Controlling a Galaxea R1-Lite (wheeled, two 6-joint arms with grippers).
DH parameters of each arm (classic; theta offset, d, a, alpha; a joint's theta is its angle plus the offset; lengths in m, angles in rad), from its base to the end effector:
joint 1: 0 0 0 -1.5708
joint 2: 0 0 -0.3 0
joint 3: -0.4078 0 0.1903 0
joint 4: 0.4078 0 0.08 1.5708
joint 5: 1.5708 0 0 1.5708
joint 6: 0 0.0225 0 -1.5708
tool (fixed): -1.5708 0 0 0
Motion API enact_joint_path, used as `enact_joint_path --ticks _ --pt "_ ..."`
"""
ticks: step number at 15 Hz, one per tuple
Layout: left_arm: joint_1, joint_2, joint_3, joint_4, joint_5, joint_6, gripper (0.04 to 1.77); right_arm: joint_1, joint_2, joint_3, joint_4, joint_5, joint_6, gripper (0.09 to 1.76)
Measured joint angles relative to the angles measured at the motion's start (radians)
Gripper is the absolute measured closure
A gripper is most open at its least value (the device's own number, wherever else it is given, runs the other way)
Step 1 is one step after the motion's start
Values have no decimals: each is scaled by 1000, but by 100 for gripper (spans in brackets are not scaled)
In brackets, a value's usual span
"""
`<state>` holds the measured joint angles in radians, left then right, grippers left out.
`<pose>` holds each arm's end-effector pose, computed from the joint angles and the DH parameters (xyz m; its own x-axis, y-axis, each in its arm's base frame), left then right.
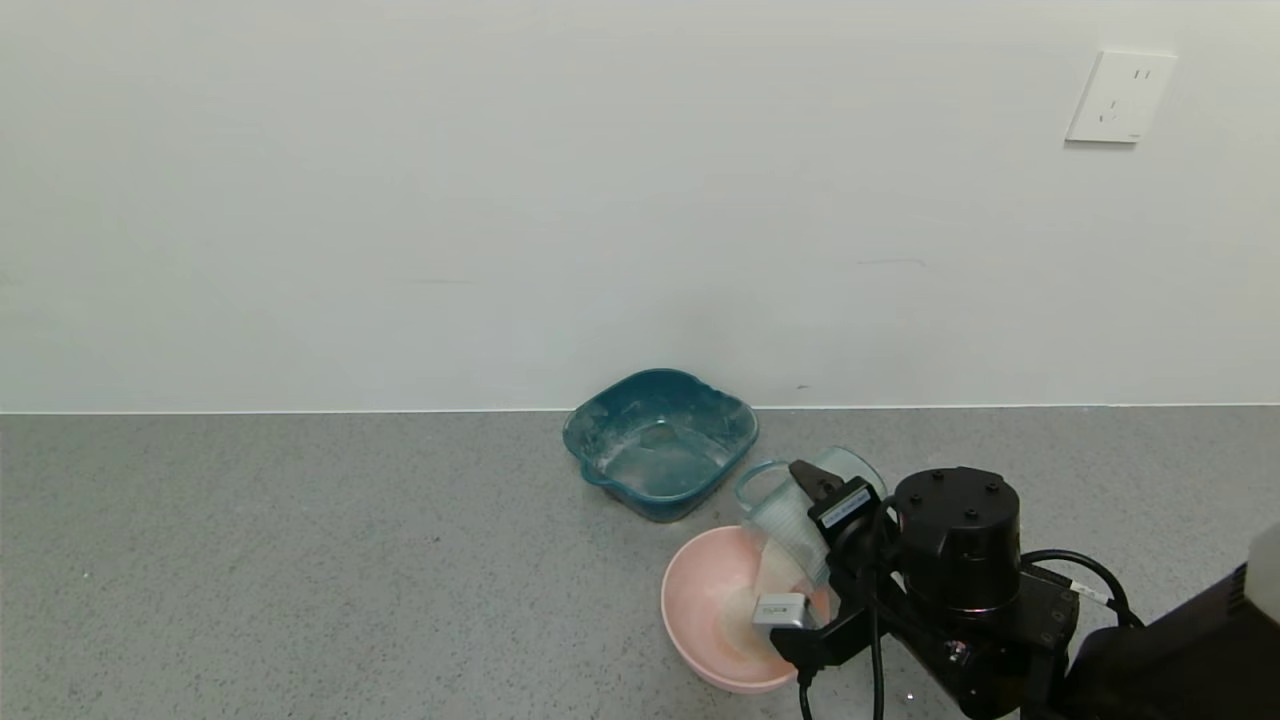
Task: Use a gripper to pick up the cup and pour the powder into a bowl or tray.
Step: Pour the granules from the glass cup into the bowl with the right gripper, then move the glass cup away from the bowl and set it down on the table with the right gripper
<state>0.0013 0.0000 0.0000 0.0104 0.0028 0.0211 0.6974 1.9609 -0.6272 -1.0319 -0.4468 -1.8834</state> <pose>-0.0228 0.0000 0.0744 0.9999 0.0041 -0.0104 -0.0039 0.9998 0.0211 0.2548 0.2008 0.0956 0.9375 0.2218 -0.2681 -0.1359 -0.4757 -0.8690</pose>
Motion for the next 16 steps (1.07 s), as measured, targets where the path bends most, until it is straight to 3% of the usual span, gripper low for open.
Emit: enact_joint_path --ticks 12,16 --pt "0 0 0 0 0 0 5 -13 -19 6 -17 7 17 51" --pt "0 0 0 0 0 0 5 -12 -27 29 -39 7 129 51"
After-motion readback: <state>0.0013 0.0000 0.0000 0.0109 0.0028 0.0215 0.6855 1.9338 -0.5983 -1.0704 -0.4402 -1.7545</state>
